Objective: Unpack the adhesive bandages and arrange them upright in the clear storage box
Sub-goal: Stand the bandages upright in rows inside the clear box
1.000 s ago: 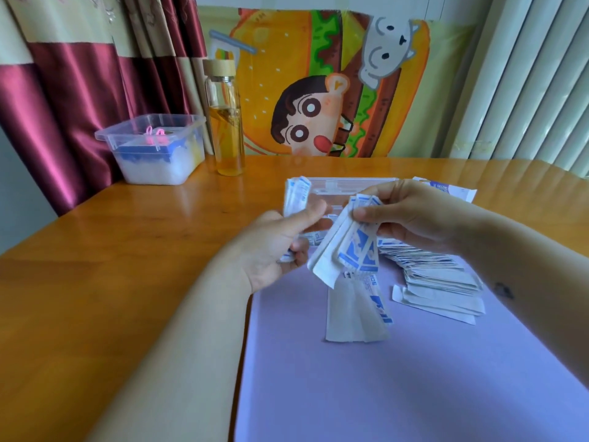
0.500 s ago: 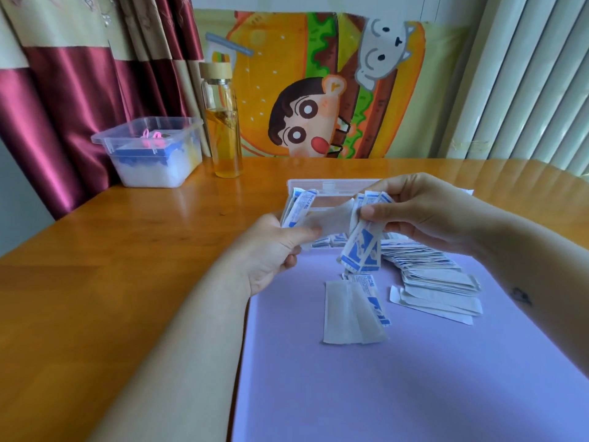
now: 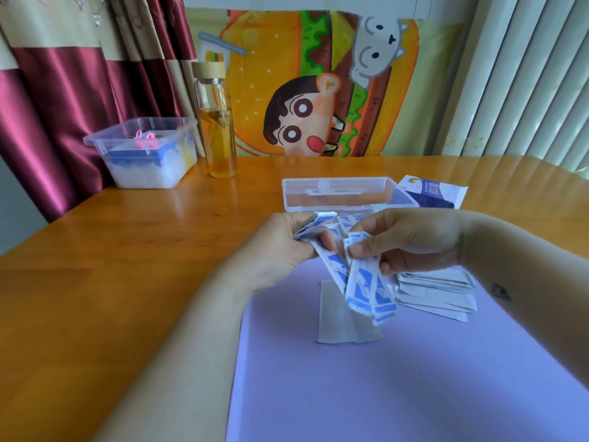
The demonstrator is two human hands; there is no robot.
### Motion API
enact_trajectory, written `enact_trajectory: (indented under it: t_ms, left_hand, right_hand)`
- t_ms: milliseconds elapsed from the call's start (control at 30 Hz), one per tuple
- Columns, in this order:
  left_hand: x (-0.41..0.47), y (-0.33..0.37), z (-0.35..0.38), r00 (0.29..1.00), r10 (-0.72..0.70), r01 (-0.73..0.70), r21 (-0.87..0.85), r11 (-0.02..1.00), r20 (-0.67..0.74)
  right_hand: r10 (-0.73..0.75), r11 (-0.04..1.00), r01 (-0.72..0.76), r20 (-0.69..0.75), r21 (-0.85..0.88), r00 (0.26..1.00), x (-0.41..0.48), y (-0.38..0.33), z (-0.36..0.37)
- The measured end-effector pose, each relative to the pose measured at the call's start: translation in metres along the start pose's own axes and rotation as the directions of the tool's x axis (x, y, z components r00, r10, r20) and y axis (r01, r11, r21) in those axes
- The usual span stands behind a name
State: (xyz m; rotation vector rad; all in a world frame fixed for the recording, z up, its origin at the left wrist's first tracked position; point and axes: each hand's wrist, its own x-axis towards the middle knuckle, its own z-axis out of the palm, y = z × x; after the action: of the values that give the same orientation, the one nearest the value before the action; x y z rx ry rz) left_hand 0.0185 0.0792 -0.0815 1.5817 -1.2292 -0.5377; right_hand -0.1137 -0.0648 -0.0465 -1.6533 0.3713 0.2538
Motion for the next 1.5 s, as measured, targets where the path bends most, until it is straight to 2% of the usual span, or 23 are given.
enact_trajectory:
  t_ms: [100, 167, 233, 267, 300, 333, 400, 433, 533, 667, 733, 800, 900, 967, 1067, 1100, 1167, 1267, 1333, 1433, 1500]
  left_hand:
    - [-0.001, -0.001, -0.001, 0.999, -0.026, 0.025, -0.021, 0.999, -0.029]
    - [0.001, -0.003, -0.002, 0.981, -0.147, 0.125, -0.163, 0.979, -0.129]
    - [0.002, -0.001, -0.003, 0.921, -0.352, 0.226, -0.504, 0.833, -0.17]
    - [0.004, -0.001, -0.004, 0.894, -0.425, 0.244, -0.64, 0.729, -0.143]
    - [0.004, 0.002, -0.003, 0.887, -0.455, 0.272, -0.704, 0.656, -0.08]
    - [0.003, 0.003, -0.002, 0.892, -0.451, 0.317, -0.707, 0.632, -0.003]
    - [0.0, 0.008, 0.005, 0.912, -0.397, 0.364, -0.642, 0.674, 0.1]
    - [-0.001, 0.01, 0.009, 0.914, -0.391, 0.371, -0.612, 0.698, 0.108]
    - [0.0, 0.01, 0.011, 0.888, -0.459, 0.35, -0.607, 0.713, -0.027]
    - [0.006, 0.002, 0.001, 0.839, -0.479, 0.234, -0.625, 0.744, -0.256]
    - [0.008, 0.001, -0.004, 0.826, -0.475, 0.147, -0.698, 0.701, -0.304]
    - [0.008, -0.001, -0.007, 0.831, -0.49, 0.115, -0.781, 0.614, -0.263]
    - [0.008, -0.002, -0.006, 0.855, -0.5, 0.195, -0.808, 0.556, -0.138]
    - [0.008, -0.002, -0.004, 0.864, -0.5, 0.273, -0.786, 0.555, -0.053]
    - [0.006, -0.003, 0.001, 0.874, -0.485, 0.354, -0.729, 0.585, 0.035]
    - [0.005, -0.003, 0.003, 0.882, -0.466, 0.386, -0.685, 0.618, 0.077]
    - [0.001, -0.001, 0.008, 0.897, -0.398, 0.429, -0.59, 0.683, 0.191]
    - [-0.004, 0.006, 0.011, 0.906, -0.307, 0.423, -0.57, 0.704, 0.293]
    - [-0.005, 0.007, 0.011, 0.901, -0.292, 0.433, -0.614, 0.66, 0.322]
    - [-0.004, 0.008, 0.009, 0.89, -0.31, 0.453, -0.725, 0.519, 0.334]
    - [-0.003, 0.01, 0.011, 0.888, -0.357, 0.435, -0.783, 0.444, 0.29]
  right_hand:
    - [-0.071, 0.997, 0.071, -0.051, -0.001, 0.996, 0.006, 0.001, 0.006]
    - [-0.145, 0.989, 0.146, -0.113, -0.004, 0.983, 0.005, -0.001, 0.008]
    - [-0.248, 0.969, 0.244, -0.207, -0.045, 0.946, 0.007, 0.001, 0.009]
    - [-0.293, 0.956, 0.285, -0.262, -0.072, 0.919, 0.01, 0.002, 0.007]
    - [-0.324, 0.946, 0.309, -0.302, -0.096, 0.897, 0.012, 0.002, 0.007]
    - [-0.346, 0.938, 0.325, -0.333, -0.119, 0.877, 0.015, 0.003, 0.008]
    - [-0.366, 0.93, 0.326, -0.364, -0.17, 0.856, 0.019, 0.004, 0.014]
    - [-0.367, 0.929, 0.314, -0.365, -0.198, 0.856, 0.021, 0.005, 0.016]
    - [-0.346, 0.93, 0.259, -0.385, -0.26, 0.856, 0.027, 0.008, 0.018]
    - [-0.193, 0.962, 0.094, -0.396, -0.255, 0.898, 0.03, 0.017, 0.017]
    - [-0.113, 0.947, -0.003, -0.342, -0.32, 0.933, 0.031, 0.023, 0.02]
    - [-0.074, 0.901, -0.068, -0.308, -0.428, 0.949, 0.03, 0.026, 0.024]
    - [-0.084, 0.834, -0.117, -0.334, -0.539, 0.939, 0.022, 0.02, 0.023]
    - [-0.153, 0.828, -0.073, -0.348, -0.557, 0.925, 0.018, 0.014, 0.019]
    - [-0.291, 0.93, 0.188, -0.321, -0.315, 0.901, 0.016, 0.002, 0.014]
    - [-0.33, 0.934, 0.255, -0.326, -0.251, 0.886, 0.017, -0.002, 0.012]
    - [-0.413, 0.905, 0.335, -0.351, -0.264, 0.84, 0.018, -0.008, 0.015]
    - [-0.477, 0.875, 0.379, -0.4, -0.301, 0.783, 0.021, -0.013, 0.026]
    - [-0.52, 0.845, 0.376, -0.423, -0.379, 0.742, 0.024, -0.011, 0.031]
    - [-0.59, 0.793, 0.359, -0.47, -0.492, 0.657, 0.023, -0.011, 0.029]
    - [-0.574, 0.783, 0.34, -0.396, -0.521, 0.717, 0.016, -0.011, 0.026]
